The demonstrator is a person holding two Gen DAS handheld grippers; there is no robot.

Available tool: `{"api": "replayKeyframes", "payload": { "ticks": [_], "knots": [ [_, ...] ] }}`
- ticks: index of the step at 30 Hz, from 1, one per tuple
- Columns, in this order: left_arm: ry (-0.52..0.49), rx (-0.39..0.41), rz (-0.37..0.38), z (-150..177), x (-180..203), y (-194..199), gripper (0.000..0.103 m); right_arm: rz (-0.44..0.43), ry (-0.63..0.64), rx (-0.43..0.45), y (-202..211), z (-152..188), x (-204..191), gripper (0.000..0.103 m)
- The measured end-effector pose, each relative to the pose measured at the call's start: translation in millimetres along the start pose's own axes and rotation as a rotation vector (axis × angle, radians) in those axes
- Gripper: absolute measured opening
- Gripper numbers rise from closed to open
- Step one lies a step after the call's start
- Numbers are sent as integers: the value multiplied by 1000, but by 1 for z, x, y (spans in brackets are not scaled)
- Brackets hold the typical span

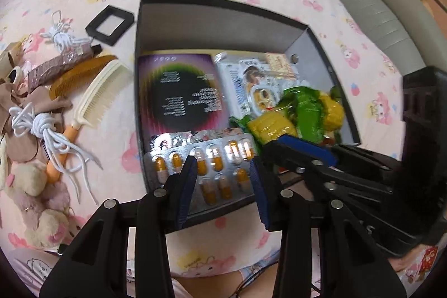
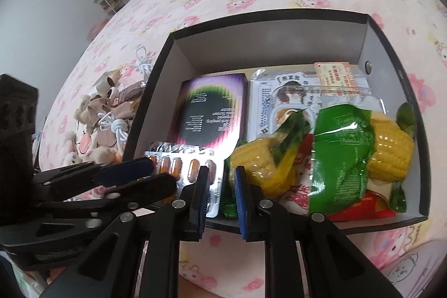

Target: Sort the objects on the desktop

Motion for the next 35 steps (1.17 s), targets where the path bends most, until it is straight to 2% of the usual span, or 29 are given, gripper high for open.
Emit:
{"api": "replayKeyframes", "payload": {
  "ticks": [3,5,7,10,12,13,14,19,23,30,35],
  "knots": [
    [15,4,15,3,-3,-1,39,11,10,7,0,1,-2,16],
    [-10,38,-12,4,1,7,42,24,0,15,3,1,-1,20],
    [-45,85,-53,4,9,21,58,85,-6,55,15,2,0,24],
    [-90,178,-122,2,23,50,72,156,-10,138,41,4,-2,41],
    [-99,247,-172,0,30,70,83,202,-27,201,64,6,-1,60],
    [-97,276,-192,0,33,80,89,218,-36,223,73,7,0,64],
    [-98,310,-207,1,37,91,90,238,-55,257,86,8,1,72],
    [-120,425,-252,8,58,128,102,276,-95,353,129,21,0,74],
    [-134,499,-308,23,74,152,102,304,-106,399,153,32,-7,79],
    [-126,510,-316,50,80,158,102,316,-147,446,173,56,-11,80],
    [-129,477,-313,64,81,150,102,337,-159,401,165,69,-8,80]
  ]
}}
Point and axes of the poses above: each gripper's, at about its wrist camera, not at the fingertips, and y roughly against the way its jaws point, x to its right, z to its underside, the point moved 3 cm from there along -y, roughly the way its jaws point
